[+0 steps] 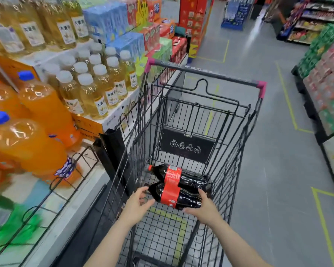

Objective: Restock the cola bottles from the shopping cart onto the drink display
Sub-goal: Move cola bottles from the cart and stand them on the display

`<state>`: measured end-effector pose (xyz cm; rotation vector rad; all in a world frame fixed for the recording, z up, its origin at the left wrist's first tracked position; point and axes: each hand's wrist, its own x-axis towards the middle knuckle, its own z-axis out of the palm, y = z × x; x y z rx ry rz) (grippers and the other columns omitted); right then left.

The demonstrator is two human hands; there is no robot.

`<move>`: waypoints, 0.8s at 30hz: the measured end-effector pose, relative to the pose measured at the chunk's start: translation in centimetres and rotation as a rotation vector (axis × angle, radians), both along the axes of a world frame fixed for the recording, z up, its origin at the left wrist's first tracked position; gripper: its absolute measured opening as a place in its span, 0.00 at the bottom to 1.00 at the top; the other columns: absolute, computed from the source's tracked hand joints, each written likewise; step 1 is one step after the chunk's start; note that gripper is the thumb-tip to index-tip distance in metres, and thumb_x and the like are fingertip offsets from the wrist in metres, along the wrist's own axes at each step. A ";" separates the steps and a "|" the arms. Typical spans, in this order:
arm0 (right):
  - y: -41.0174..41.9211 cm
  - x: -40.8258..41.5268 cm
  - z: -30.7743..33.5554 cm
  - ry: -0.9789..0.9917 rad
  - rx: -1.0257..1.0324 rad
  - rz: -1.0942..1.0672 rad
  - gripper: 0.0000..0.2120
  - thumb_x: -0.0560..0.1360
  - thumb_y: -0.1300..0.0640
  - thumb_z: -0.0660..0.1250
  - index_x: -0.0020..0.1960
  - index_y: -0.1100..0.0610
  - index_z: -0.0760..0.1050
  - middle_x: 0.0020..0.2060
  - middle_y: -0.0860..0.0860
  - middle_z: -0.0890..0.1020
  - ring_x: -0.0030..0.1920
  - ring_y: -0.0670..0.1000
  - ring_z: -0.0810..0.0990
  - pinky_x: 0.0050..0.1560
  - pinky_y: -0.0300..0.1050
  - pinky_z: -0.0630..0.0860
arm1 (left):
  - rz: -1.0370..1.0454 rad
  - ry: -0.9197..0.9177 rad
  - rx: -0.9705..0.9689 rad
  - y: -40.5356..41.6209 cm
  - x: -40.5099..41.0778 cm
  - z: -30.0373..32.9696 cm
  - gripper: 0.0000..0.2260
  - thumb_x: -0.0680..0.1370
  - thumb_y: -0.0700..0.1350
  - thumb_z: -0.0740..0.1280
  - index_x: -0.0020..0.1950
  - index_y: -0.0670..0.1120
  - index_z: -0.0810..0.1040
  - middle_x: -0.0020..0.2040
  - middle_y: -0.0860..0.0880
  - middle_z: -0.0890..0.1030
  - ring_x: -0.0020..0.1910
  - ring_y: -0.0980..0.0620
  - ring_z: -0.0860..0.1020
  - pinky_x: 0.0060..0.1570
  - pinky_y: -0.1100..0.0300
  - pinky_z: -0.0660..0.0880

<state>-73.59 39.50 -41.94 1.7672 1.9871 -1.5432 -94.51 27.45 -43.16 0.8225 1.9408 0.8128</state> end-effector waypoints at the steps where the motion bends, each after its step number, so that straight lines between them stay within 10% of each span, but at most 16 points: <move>1: 1.4 -0.4 -1.5 -0.042 0.013 0.008 0.52 0.64 0.45 0.77 0.77 0.50 0.48 0.73 0.58 0.60 0.71 0.57 0.63 0.69 0.51 0.64 | 0.024 -0.020 -0.019 0.9 0.0 -1.2 0.23 0.77 0.47 0.68 0.71 0.50 0.65 0.63 0.47 0.71 0.59 0.53 0.71 0.57 0.63 0.67; 13: 8.8 -2.7 -16.4 -0.460 -0.025 0.229 0.54 0.59 0.31 0.72 0.76 0.44 0.49 0.76 0.58 0.48 0.74 0.64 0.51 0.72 0.58 0.58 | 0.292 -0.322 -0.154 10.4 -0.2 -18.2 0.41 0.73 0.51 0.72 0.77 0.55 0.50 0.75 0.52 0.59 0.71 0.51 0.64 0.62 0.59 0.64; 24: 8.6 -3.5 -20.6 -0.557 0.133 0.131 0.53 0.57 0.39 0.78 0.73 0.37 0.51 0.75 0.53 0.47 0.72 0.66 0.50 0.58 0.58 0.73 | 0.481 -0.285 -0.105 13.4 -0.4 -24.1 0.43 0.55 0.69 0.72 0.66 0.56 0.67 0.58 0.50 0.78 0.58 0.48 0.76 0.59 0.46 0.74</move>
